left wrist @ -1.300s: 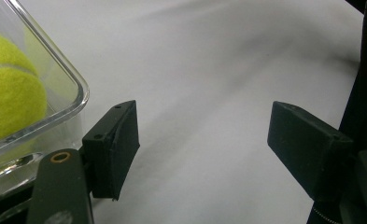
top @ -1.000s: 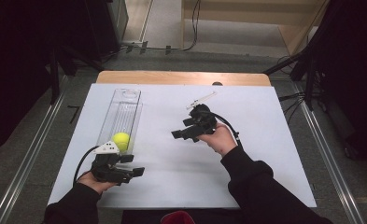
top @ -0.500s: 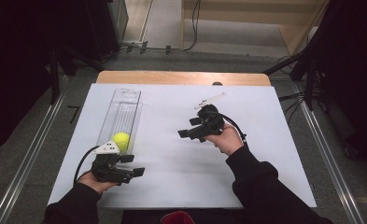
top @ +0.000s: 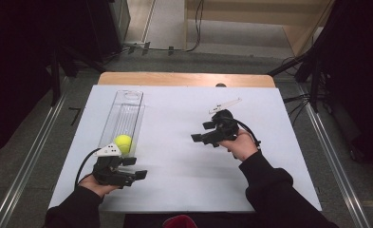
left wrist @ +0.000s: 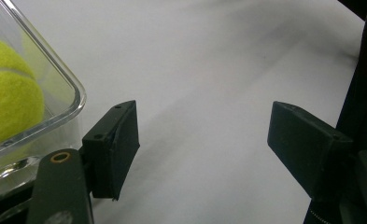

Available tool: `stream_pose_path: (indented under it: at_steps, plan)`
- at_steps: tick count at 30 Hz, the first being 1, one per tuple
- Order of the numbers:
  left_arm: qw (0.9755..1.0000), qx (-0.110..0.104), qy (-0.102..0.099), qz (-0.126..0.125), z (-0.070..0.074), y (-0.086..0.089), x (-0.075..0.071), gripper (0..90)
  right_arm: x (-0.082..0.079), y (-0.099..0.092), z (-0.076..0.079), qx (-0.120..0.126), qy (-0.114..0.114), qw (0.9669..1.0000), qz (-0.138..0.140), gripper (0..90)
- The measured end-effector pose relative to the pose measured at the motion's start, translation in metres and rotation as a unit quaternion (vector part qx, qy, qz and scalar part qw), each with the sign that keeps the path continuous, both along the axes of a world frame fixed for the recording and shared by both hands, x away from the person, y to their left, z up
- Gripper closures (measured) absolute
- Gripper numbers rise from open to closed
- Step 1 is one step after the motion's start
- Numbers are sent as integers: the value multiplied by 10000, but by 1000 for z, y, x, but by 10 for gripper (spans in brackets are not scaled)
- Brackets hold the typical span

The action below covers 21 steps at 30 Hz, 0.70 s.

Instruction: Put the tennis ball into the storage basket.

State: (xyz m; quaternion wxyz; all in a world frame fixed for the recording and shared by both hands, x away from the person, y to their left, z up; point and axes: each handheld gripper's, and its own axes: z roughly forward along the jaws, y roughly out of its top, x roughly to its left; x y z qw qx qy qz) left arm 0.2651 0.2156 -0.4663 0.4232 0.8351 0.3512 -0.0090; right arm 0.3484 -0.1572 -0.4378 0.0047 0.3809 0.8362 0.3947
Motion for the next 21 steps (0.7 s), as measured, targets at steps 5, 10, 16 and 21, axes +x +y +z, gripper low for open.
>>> stream_pose_path:
  at_steps: [5,10,16,21]
  plan:
    - [10000,-3,5,9,0,0,0,253,-5,-7,-2,66,-15,10000,6,208]
    - [10000,-12,17,19,0,0,0,253,-11,-13,-5,53,-32,10000,0,208]
    - [9999,-119,76,13,1,0,-1,253,-16,-19,-8,25,9,10000,23,208]
    - [9999,-96,65,11,1,0,-1,253,-21,-25,-10,-14,12,10000,-9,208]
